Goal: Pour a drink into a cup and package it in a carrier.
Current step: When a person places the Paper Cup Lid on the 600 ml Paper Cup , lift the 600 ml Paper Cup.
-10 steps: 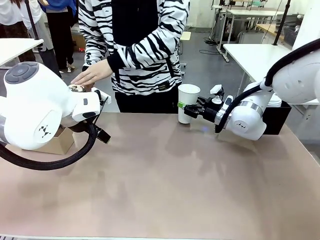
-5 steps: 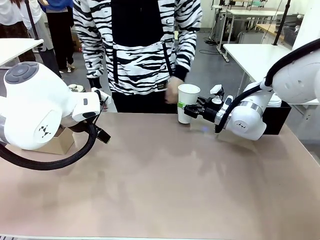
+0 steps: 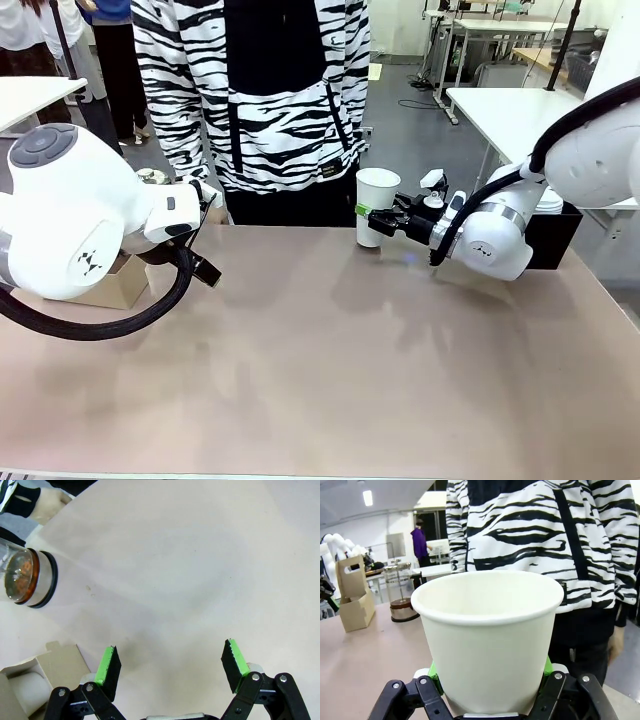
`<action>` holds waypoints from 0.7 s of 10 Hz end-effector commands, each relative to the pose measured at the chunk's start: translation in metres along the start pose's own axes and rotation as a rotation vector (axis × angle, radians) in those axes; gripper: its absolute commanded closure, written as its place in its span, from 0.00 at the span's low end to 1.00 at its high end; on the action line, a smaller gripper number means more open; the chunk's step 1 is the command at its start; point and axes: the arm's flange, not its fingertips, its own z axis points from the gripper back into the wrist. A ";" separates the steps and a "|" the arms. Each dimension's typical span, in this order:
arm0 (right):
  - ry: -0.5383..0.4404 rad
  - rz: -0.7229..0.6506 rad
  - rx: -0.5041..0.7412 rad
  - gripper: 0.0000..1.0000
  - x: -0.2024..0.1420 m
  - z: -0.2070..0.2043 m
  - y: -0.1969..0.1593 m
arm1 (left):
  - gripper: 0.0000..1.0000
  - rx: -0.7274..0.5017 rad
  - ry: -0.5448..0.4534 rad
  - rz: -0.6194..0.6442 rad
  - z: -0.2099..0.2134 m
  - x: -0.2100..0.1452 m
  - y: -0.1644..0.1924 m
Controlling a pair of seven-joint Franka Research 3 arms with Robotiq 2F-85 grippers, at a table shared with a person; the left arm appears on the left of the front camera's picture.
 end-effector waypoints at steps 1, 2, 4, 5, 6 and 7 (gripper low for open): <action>0.003 0.002 -0.003 0.20 0.004 -0.001 0.002 | 0.00 -0.002 -0.002 0.001 0.001 0.000 0.000; 0.003 0.002 -0.003 0.20 0.004 -0.001 0.002 | 0.00 -0.002 -0.002 0.001 0.001 0.000 0.000; 0.003 0.002 -0.003 0.20 0.004 -0.001 0.002 | 0.00 -0.002 -0.002 0.001 0.001 0.000 0.000; 0.003 0.002 -0.003 0.20 0.004 -0.001 0.002 | 0.00 -0.002 -0.002 0.001 0.001 0.000 0.000; 0.003 0.002 -0.003 0.20 0.004 -0.001 0.002 | 0.00 -0.002 -0.002 0.001 0.001 0.000 0.000; 0.003 0.002 -0.003 0.20 0.004 -0.001 0.002 | 0.00 -0.002 -0.002 0.001 0.001 0.000 0.000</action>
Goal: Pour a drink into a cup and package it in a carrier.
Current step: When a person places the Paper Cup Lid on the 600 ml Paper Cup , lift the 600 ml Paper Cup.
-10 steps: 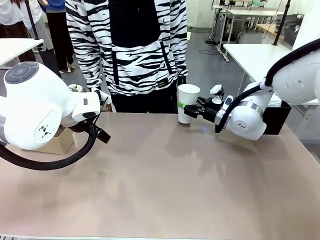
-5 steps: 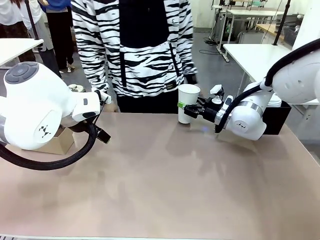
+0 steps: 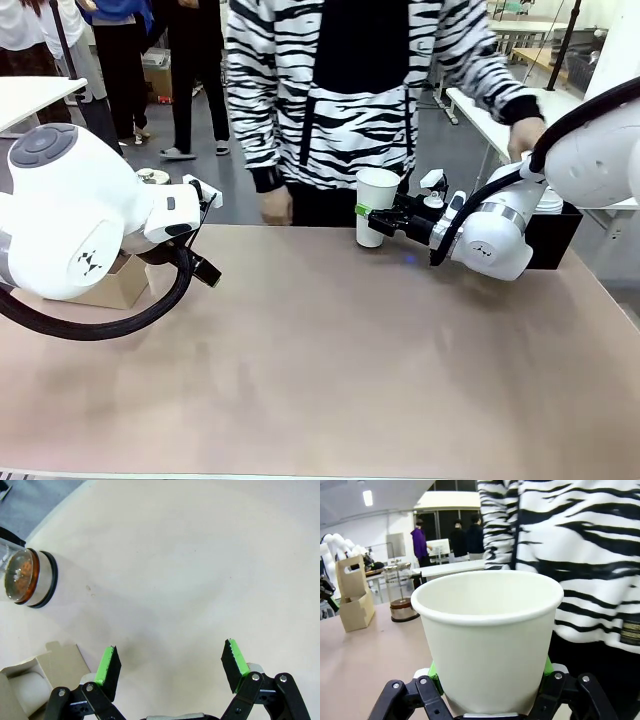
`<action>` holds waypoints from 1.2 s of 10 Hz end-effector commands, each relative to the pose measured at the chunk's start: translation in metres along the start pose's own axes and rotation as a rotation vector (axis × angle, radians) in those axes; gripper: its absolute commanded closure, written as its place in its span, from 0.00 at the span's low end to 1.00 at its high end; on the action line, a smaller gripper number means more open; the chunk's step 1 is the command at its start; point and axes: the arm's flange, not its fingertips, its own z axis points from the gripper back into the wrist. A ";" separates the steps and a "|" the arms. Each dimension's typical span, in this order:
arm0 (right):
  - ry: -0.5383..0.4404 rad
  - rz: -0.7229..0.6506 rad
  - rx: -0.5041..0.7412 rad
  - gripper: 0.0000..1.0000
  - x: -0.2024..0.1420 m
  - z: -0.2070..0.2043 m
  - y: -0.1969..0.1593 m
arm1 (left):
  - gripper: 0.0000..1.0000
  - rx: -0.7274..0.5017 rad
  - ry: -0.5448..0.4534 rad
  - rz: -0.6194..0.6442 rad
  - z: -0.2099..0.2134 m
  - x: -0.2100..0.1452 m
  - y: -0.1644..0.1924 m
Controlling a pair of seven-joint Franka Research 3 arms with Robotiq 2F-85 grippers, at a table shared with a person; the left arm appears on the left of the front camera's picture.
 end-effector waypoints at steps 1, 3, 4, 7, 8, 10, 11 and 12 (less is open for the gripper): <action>0.003 0.002 -0.003 0.20 0.004 -0.001 0.002 | 0.00 -0.002 -0.002 0.001 0.001 0.000 0.000; 0.003 0.002 -0.003 0.20 0.004 -0.001 0.002 | 0.00 -0.002 -0.002 0.001 0.001 0.000 0.000; 0.003 0.002 -0.003 0.20 0.004 -0.001 0.002 | 0.00 -0.002 -0.002 0.001 0.001 0.000 0.000; 0.003 0.002 -0.003 0.20 0.004 -0.001 0.002 | 0.00 -0.002 -0.002 0.001 0.001 0.000 0.000; 0.003 0.002 -0.003 0.20 0.004 -0.001 0.002 | 0.00 -0.002 -0.002 0.001 0.001 0.000 0.000; 0.003 0.002 -0.003 0.20 0.004 -0.001 0.002 | 0.00 -0.002 -0.002 0.001 0.001 0.000 0.000; 0.003 0.002 -0.003 0.20 0.004 -0.001 0.002 | 0.00 -0.002 -0.002 0.001 0.001 0.000 0.000; 0.003 0.002 -0.003 0.20 0.004 -0.001 0.002 | 0.00 -0.002 -0.002 0.001 0.001 0.000 0.000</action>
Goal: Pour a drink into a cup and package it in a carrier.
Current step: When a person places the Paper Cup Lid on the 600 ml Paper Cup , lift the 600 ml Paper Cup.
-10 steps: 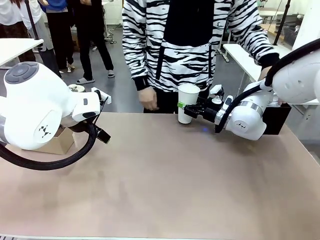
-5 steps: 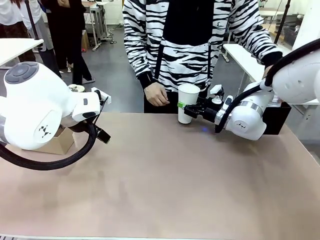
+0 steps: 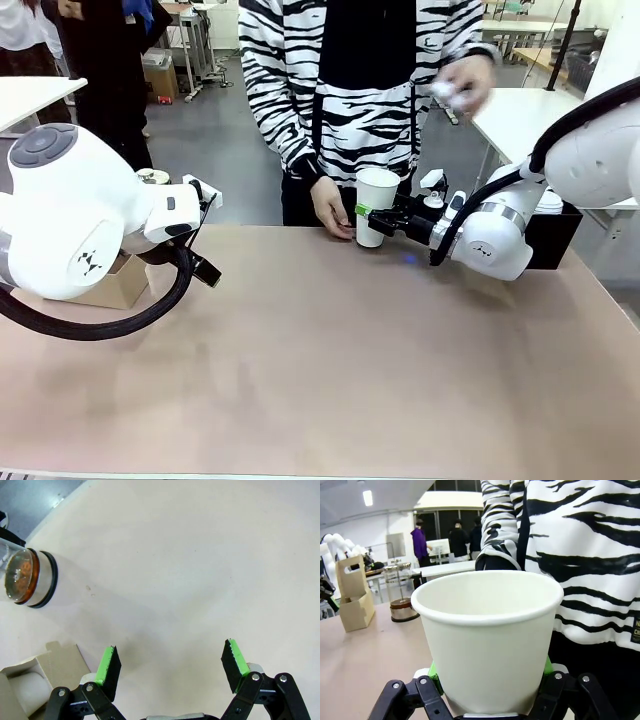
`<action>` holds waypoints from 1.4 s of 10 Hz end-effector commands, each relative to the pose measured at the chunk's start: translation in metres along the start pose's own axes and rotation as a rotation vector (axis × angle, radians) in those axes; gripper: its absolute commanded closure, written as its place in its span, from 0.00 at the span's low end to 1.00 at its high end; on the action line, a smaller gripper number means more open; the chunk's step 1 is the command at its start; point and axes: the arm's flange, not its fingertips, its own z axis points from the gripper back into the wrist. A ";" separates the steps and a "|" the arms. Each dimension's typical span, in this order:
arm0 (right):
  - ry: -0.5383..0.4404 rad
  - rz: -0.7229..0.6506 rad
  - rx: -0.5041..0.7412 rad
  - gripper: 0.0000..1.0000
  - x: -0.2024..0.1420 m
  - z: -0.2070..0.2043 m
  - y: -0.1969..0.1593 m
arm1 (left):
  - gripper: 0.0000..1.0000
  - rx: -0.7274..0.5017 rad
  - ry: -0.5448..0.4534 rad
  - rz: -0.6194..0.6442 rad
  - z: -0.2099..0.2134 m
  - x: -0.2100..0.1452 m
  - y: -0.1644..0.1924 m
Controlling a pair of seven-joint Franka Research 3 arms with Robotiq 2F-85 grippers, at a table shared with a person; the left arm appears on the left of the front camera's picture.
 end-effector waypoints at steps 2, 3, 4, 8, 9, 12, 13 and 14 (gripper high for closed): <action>0.003 0.002 -0.003 0.20 0.004 -0.001 0.002 | 0.00 -0.002 -0.002 0.001 0.001 0.000 0.000; 0.003 0.002 -0.003 0.20 0.004 -0.001 0.002 | 0.00 -0.002 -0.002 0.001 0.001 0.000 0.000; 0.003 0.002 -0.003 0.20 0.004 -0.001 0.002 | 0.00 -0.002 -0.002 0.001 0.001 0.000 0.000; 0.003 0.002 -0.003 0.20 0.004 -0.001 0.002 | 0.00 -0.002 -0.002 0.001 0.001 0.000 0.000; 0.003 0.002 -0.003 0.20 0.004 -0.001 0.002 | 0.00 -0.002 -0.002 0.001 0.001 0.000 0.000; 0.003 0.002 -0.003 0.20 0.004 -0.001 0.002 | 0.00 -0.002 -0.002 0.001 0.001 0.000 0.000; 0.003 0.002 -0.003 0.20 0.004 -0.001 0.002 | 0.00 -0.002 -0.002 0.001 0.001 0.000 0.000; 0.003 0.002 -0.003 0.20 0.004 -0.001 0.002 | 0.00 -0.002 -0.002 0.001 0.001 0.000 0.000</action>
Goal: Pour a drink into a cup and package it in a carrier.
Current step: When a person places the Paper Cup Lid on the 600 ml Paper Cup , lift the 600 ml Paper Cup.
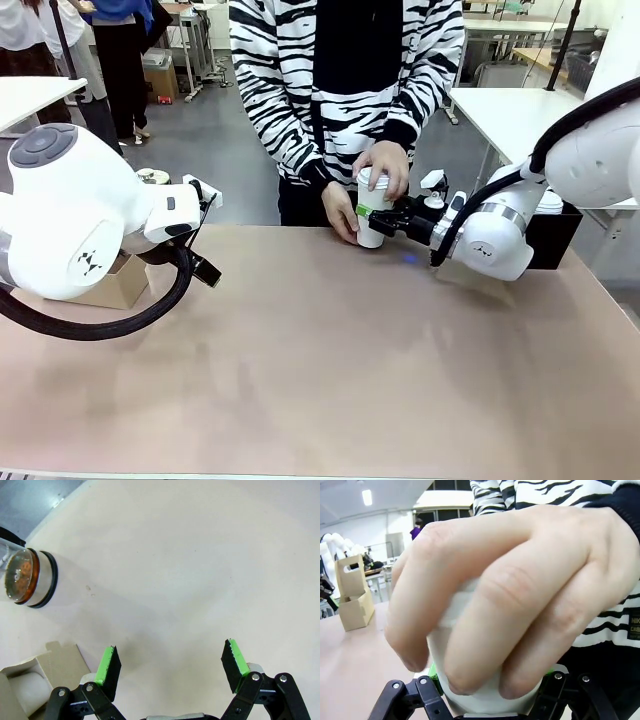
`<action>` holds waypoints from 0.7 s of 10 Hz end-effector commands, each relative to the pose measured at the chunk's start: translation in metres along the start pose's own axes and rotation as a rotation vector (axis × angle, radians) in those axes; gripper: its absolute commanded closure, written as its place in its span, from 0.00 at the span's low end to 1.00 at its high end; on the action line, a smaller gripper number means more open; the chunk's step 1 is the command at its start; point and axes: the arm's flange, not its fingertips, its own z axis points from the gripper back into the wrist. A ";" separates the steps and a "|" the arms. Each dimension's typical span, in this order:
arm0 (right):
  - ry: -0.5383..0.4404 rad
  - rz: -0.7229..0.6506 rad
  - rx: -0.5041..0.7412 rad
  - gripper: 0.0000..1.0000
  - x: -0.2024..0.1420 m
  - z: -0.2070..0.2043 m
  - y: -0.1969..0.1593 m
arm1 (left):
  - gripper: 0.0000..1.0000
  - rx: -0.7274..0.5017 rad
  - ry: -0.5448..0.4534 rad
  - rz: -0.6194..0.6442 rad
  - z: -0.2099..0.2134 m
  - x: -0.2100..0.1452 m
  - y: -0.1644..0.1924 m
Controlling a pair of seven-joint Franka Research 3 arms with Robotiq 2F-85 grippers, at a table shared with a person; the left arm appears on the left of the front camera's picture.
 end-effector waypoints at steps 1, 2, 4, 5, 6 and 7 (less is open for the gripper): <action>-0.001 0.002 0.001 0.20 0.005 -0.002 0.003 | 0.00 -0.002 -0.002 0.001 0.001 0.000 0.000; -0.001 0.002 0.001 0.20 0.005 -0.002 0.003 | 0.00 -0.002 -0.002 0.001 0.001 0.000 0.000; -0.001 0.002 0.001 0.20 0.005 -0.002 0.003 | 0.00 -0.002 -0.002 0.001 0.001 0.000 0.000; -0.001 0.002 0.001 0.20 0.005 -0.002 0.003 | 0.00 -0.002 -0.002 0.001 0.001 0.000 0.000; -0.001 0.002 0.001 0.20 0.005 -0.002 0.003 | 0.00 -0.002 -0.002 0.001 0.001 0.000 0.000; -0.001 0.002 0.001 0.20 0.005 -0.002 0.003 | 0.00 -0.002 -0.002 0.001 0.001 0.000 0.000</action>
